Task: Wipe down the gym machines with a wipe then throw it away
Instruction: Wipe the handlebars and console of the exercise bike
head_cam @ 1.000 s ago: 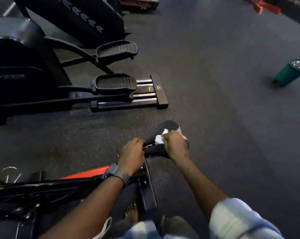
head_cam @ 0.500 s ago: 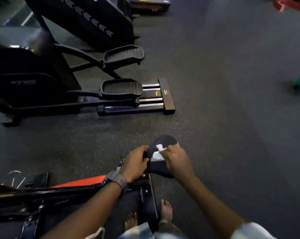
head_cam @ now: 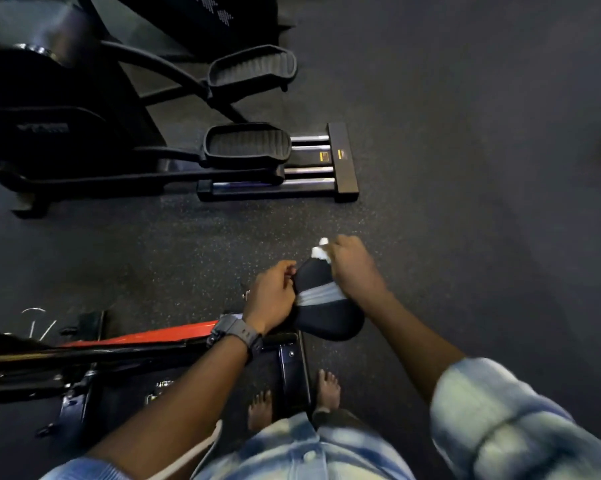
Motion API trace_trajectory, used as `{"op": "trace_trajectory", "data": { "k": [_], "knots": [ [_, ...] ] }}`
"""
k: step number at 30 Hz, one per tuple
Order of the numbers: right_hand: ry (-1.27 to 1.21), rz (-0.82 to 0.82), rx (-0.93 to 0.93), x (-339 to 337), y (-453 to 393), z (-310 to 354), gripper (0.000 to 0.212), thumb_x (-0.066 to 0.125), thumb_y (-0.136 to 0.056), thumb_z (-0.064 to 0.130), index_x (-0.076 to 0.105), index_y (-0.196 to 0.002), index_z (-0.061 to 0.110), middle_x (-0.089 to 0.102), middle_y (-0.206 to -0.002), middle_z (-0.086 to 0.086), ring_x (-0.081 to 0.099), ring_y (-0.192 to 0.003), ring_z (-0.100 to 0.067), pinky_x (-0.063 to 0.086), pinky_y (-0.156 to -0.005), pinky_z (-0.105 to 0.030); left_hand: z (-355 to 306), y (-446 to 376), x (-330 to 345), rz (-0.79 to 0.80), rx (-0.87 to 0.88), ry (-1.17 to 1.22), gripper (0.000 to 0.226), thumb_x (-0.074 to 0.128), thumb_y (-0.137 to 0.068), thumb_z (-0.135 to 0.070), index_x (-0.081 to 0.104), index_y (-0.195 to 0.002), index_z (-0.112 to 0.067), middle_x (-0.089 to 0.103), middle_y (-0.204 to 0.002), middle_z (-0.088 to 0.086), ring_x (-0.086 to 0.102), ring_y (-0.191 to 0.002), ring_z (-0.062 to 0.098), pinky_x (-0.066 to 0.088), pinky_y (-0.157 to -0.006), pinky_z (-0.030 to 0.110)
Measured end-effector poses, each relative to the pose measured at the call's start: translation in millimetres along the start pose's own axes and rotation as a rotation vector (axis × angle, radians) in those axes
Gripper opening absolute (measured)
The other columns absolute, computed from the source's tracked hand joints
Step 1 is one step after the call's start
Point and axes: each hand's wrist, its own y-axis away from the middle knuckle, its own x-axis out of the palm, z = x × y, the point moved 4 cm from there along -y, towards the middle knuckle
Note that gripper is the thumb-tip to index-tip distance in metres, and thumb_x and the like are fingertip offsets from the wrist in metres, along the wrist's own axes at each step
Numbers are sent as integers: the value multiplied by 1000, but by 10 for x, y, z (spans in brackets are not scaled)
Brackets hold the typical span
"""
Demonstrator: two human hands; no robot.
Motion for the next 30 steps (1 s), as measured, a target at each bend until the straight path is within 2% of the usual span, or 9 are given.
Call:
{"op": "trace_trajectory", "data": {
  "k": [5,10,15,17,20,24,26,28,30],
  "knots": [
    [-180,26,-296,61,704,262,20,68,-82,14,70,-102,11,62,-88,-7,55,-82,-24,46,-68,-34,-63,-71,60,28,-8,46,36,46,-96,1,60,-127,-11,67,-119,4,61,-113,21,45,-101,29],
    [-209,-107,174,-12,428,-262,21,54,-95,22,69,-107,15,64,-98,-6,58,-89,-26,48,-76,-37,-101,-45,105,35,66,-23,33,55,-93,-2,63,-122,-13,64,-122,5,60,-113,22,47,-103,40],
    [-267,-72,-70,-70,902,76,24,52,-92,20,74,-97,10,68,-94,-6,60,-84,-22,50,-72,-31,-199,42,96,73,182,-188,41,61,-91,-10,57,-132,-13,58,-129,6,55,-118,24,43,-104,36],
    [-258,-85,18,-147,1038,-77,13,60,-87,9,72,-93,9,67,-89,-11,62,-82,-28,53,-68,-37,-210,97,126,85,260,-269,42,61,-91,-11,56,-133,-11,56,-134,7,52,-122,25,39,-106,34],
    [-248,-117,320,-118,780,-211,18,55,-90,5,72,-96,4,68,-93,-17,63,-84,-35,53,-73,-44,-217,190,195,77,345,-367,41,57,-93,-9,56,-134,-8,50,-143,11,45,-131,30,35,-112,37],
    [-288,-169,115,-62,1081,134,24,52,-89,14,71,-102,6,69,-99,-13,64,-89,-30,57,-75,-39,-311,304,248,138,488,-486,44,59,-90,-9,56,-134,-11,48,-146,7,42,-133,27,34,-113,39],
    [-275,-160,1,-74,1387,206,27,64,-79,-1,71,-105,4,68,-105,-13,64,-95,-30,57,-79,-36,-299,350,253,157,512,-525,46,60,-90,-12,54,-135,-14,45,-149,3,39,-134,24,34,-112,39],
    [-276,-198,98,-107,1412,136,34,65,-78,-5,70,-110,2,68,-110,-14,64,-100,-29,57,-84,-38,-265,383,238,154,533,-543,48,62,-88,-12,54,-135,-15,45,-149,2,40,-134,24,35,-112,40],
    [-257,-246,246,-108,1246,120,33,52,-89,8,65,-119,1,65,-119,-17,61,-109,-32,51,-95,-38,-231,395,199,142,547,-524,49,65,-86,-11,55,-134,-13,49,-145,3,43,-131,25,37,-110,40]
  ]
}}
